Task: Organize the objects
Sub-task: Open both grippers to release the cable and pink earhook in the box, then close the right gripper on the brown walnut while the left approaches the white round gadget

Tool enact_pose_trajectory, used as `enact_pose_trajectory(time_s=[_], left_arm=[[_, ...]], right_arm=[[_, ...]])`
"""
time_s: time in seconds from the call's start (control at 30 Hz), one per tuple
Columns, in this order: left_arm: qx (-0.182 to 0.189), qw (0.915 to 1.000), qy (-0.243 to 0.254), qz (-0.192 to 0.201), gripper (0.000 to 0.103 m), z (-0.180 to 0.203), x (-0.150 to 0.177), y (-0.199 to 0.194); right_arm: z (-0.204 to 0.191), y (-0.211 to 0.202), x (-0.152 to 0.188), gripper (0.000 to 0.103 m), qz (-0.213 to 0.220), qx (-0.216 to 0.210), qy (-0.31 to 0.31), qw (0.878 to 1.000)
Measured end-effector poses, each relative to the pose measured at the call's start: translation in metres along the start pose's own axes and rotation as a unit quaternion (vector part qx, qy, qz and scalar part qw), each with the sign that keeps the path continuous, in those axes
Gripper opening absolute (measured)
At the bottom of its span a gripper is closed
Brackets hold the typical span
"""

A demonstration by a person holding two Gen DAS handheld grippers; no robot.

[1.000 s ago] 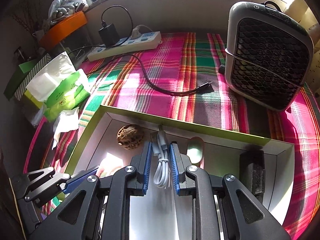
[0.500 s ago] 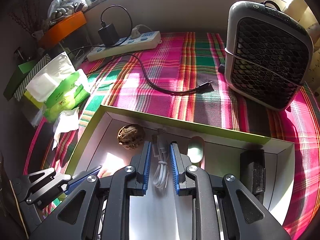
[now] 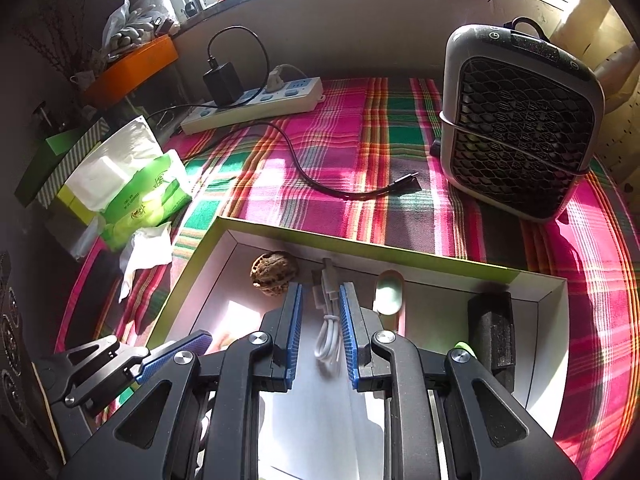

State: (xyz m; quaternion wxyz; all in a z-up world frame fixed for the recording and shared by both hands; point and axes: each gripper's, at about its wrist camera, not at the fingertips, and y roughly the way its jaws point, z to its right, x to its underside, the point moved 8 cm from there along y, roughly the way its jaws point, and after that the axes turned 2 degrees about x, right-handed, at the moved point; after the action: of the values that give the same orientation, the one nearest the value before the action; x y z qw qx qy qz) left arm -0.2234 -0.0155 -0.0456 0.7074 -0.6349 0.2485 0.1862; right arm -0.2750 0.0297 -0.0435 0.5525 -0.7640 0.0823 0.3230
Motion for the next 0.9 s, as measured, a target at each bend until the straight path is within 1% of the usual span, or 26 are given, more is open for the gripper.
enact_pose_trajectory(time_s=[0.07, 0.13, 0.43, 0.5, 0.6, 0.7, 0.83, 0.9], left_arm=[[0.001, 1.0000, 0.000, 0.003, 0.032, 0.000, 0.001, -0.005], [0.001, 1.0000, -0.002, 0.008, 0.032, 0.000, 0.001, -0.010], [0.003, 0.9995, 0.000, 0.030, 0.032, 0.003, 0.009, -0.034], [0.007, 0.9995, 0.000, 0.031, 0.032, 0.004, 0.013, -0.038], [0.009, 0.9991, -0.002, 0.042, 0.033, 0.004, 0.017, -0.048], [0.019, 0.9986, -0.001, 0.049, 0.033, 0.006, 0.022, -0.057], [0.030, 0.9979, -0.001, 0.057, 0.033, 0.008, 0.030, -0.066], [0.038, 0.9973, 0.001, 0.063, 0.033, 0.009, 0.035, -0.070]], right_arm=[[-0.002, -0.007, 0.001, 0.021, 0.007, 0.002, -0.005, 1.000], [-0.002, -0.013, 0.002, 0.025, 0.012, 0.005, -0.006, 1.000], [-0.004, -0.039, 0.015, 0.027, 0.034, 0.009, 0.001, 0.999], [-0.004, -0.046, 0.019, 0.028, 0.039, 0.009, 0.004, 0.999], [-0.005, -0.057, 0.026, 0.030, 0.050, 0.008, 0.010, 0.999], [-0.006, -0.068, 0.034, 0.032, 0.062, 0.010, 0.015, 0.998], [-0.004, -0.081, 0.049, 0.035, 0.074, 0.027, 0.014, 0.997], [0.000, -0.088, 0.059, 0.037, 0.079, 0.045, 0.011, 0.996]])
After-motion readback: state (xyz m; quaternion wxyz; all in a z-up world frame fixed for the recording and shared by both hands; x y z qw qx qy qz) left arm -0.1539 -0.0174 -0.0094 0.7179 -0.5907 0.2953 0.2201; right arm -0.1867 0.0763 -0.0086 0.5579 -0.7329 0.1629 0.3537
